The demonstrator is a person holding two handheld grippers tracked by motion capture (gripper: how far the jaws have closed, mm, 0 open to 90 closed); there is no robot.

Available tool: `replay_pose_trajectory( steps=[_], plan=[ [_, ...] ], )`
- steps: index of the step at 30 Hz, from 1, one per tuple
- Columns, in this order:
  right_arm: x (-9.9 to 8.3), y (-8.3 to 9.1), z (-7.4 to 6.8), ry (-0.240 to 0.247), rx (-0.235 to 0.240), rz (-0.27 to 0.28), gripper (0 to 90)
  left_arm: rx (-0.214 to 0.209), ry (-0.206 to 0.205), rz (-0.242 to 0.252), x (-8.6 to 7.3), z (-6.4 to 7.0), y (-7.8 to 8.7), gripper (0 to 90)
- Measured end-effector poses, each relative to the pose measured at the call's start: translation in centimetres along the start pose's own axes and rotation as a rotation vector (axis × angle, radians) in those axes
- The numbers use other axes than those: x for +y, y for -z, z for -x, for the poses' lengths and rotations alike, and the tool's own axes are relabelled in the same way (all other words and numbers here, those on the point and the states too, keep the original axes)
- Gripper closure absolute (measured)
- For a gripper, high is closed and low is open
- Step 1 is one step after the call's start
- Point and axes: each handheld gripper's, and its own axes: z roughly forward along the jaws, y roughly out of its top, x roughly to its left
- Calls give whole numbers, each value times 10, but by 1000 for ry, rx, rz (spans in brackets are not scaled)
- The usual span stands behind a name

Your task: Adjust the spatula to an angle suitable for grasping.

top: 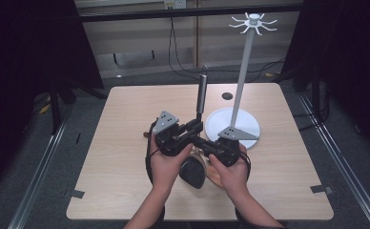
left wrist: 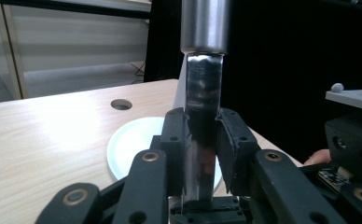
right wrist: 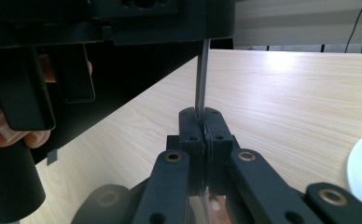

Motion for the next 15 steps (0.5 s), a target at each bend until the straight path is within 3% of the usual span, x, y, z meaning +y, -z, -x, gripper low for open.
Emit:
replay_pose_trajectory(
  steps=[7,13,15],
  plan=[
    [5,7,9,-7,19,-12,888,6,-18,28,6,-6,9,593],
    [14,19,16,8,52,-4,888,43,-7,15,-6,-19,13,477],
    [20,26,22,-4,65,7,888,58,-23,1,-11,-24,14,391]
  ],
)
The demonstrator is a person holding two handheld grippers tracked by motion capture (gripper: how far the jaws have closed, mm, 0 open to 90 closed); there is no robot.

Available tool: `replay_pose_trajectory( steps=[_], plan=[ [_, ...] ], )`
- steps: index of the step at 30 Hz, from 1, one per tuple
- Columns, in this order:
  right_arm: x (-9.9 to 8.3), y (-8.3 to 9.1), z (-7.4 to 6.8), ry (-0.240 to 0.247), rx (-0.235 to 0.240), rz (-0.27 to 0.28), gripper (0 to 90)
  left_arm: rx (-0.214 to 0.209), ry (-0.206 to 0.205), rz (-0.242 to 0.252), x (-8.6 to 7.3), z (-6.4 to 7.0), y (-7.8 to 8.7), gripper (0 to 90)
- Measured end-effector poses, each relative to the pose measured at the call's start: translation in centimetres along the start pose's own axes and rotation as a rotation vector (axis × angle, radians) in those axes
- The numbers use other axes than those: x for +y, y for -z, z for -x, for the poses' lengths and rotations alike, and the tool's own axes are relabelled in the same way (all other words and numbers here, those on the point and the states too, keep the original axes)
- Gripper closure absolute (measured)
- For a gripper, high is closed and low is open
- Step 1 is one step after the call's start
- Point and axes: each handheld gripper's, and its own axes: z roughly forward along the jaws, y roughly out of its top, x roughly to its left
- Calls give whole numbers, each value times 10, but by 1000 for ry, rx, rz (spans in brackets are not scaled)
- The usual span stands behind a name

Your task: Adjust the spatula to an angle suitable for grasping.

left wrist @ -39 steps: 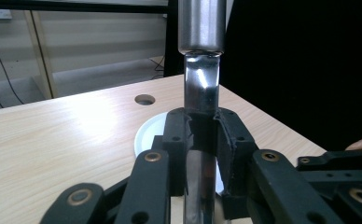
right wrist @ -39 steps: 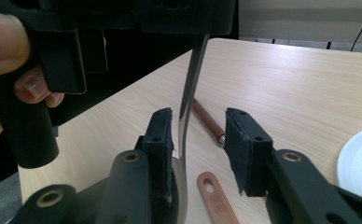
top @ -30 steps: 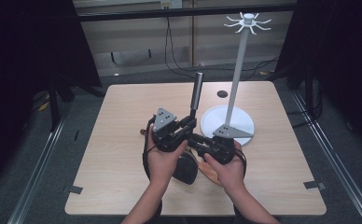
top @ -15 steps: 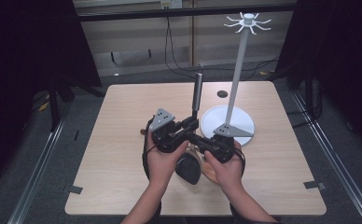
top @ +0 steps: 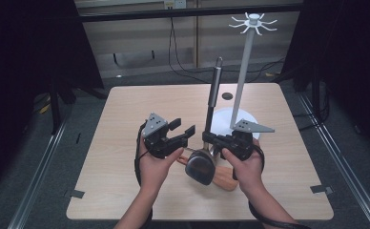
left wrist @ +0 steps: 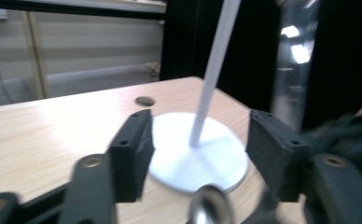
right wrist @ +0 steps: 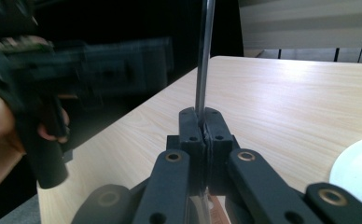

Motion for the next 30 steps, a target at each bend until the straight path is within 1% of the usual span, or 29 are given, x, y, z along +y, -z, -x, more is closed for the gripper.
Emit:
replay_pose_trajectory(
  steps=[1,2,3,4,5,6,7,9,11,13,16,19,22,26,27,28,30],
  plan=[
    [0,0,0,0,0,0,888,8,-3,-5,-2,-2,0,391],
    [1,2,1,2,0,2,888,19,-14,-13,-5,-5,1,367],
    [3,4,3,7,2,3,888,32,-1,-13,-8,-7,1,335],
    [5,6,5,11,3,3,888,40,-10,-25,-11,-10,2,311],
    [8,10,8,14,-2,3,888,45,-3,-29,-15,-14,3,290],
    [8,10,8,14,-2,3,888,45,-3,-29,-15,-14,3,282],
    [9,12,9,14,0,4,888,58,-5,-36,-18,-16,3,282],
    [11,14,12,7,1,8,888,66,-15,-50,-22,-18,3,267],
    [12,16,14,9,7,11,888,69,-31,-68,-26,-20,3,244],
    [14,17,15,16,6,13,888,67,-29,-84,-30,-22,3,237],
    [17,20,18,19,18,12,888,67,-27,-102,-35,-26,3,226],
    [19,22,20,18,16,18,888,73,-29,-123,-43,-30,3,217],
    [23,25,23,17,14,27,888,72,-21,-145,-50,-33,3,216],
    [31,30,26,24,10,51,888,84,-11,-162,-58,-38,6,217],
    [32,31,27,22,10,54,888,80,-18,-165,-59,-40,6,217],
    [35,32,28,22,11,60,888,86,-4,-164,-60,-40,7,217],
    [38,35,30,24,7,65,888,90,-10,-169,-61,-42,8,217]
  ],
)
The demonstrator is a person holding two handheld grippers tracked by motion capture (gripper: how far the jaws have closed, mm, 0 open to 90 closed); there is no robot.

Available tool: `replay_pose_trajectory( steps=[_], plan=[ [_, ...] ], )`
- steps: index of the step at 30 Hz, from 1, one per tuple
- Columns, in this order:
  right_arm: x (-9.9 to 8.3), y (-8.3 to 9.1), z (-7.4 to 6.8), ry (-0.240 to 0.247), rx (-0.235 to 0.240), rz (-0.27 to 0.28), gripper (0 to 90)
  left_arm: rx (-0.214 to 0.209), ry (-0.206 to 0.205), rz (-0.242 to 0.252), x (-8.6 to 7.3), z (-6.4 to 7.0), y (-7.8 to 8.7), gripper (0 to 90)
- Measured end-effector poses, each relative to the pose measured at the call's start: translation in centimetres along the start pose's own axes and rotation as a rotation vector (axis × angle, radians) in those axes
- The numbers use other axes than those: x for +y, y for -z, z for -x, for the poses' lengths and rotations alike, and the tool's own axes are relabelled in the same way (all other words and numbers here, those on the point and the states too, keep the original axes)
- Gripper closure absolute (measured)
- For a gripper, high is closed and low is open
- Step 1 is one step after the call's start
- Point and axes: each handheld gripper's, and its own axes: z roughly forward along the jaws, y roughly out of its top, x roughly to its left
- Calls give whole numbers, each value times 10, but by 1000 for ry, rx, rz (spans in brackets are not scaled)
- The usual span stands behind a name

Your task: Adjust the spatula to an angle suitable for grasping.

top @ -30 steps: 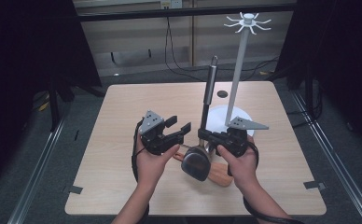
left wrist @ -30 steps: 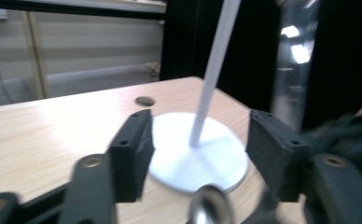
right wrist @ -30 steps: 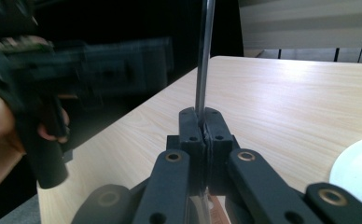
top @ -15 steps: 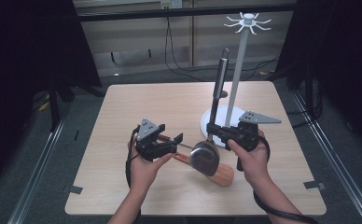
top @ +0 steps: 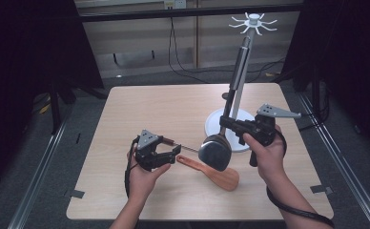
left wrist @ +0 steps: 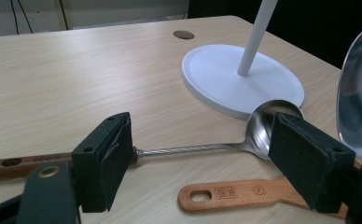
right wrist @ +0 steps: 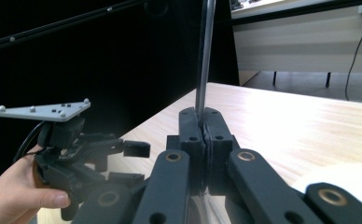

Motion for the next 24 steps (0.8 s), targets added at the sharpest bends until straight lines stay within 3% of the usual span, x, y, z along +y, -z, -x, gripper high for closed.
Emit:
replay_pose_trajectory(
  steps=[10,24],
  plan=[
    [10,7,12,-4,-19,16,888,3,2,1,-1,-1,1,218],
    [11,10,22,-12,-23,17,888,2,-3,-9,-3,-1,-2,222]
  ],
)
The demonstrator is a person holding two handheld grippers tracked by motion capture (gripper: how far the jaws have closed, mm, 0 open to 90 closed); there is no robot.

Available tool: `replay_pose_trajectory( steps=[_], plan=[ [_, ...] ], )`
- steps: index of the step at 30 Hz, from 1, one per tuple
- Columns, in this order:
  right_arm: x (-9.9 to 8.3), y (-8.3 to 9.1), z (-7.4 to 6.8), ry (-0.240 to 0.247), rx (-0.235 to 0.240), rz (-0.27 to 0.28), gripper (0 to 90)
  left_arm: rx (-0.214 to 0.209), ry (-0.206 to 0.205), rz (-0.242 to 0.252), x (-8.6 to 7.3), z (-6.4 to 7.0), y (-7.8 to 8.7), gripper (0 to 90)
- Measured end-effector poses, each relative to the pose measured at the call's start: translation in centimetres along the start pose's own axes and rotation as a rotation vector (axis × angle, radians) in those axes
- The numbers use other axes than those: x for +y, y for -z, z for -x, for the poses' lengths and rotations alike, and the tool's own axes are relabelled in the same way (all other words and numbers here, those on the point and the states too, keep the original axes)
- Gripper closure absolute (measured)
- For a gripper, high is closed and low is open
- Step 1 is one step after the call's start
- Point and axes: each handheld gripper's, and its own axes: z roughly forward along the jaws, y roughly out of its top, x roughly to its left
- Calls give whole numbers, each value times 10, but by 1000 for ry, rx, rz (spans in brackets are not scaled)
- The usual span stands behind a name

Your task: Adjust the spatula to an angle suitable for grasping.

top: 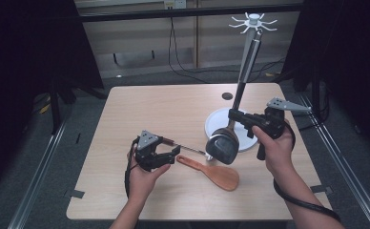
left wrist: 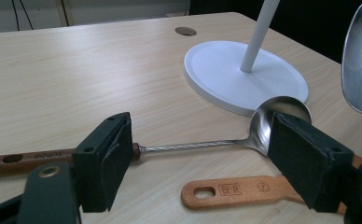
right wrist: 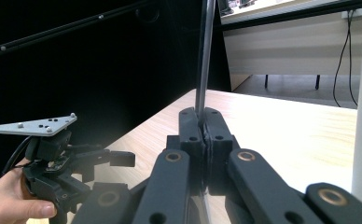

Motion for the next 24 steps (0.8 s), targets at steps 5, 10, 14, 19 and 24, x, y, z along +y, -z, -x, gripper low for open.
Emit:
replay_pose_trajectory(
  steps=[5,10,14,19,24],
  plan=[
    [0,0,3,-18,9,4,888,3,4,3,0,0,0,222],
    [-1,0,8,-27,17,-1,887,3,4,7,1,-1,0,223],
    [-3,-2,9,-36,18,-8,888,6,1,7,0,-2,0,223],
    [-7,-7,6,-9,21,-28,888,8,-1,7,1,-2,1,224],
    [-7,-10,6,-2,23,-27,886,11,1,11,1,-3,3,224]
  ],
)
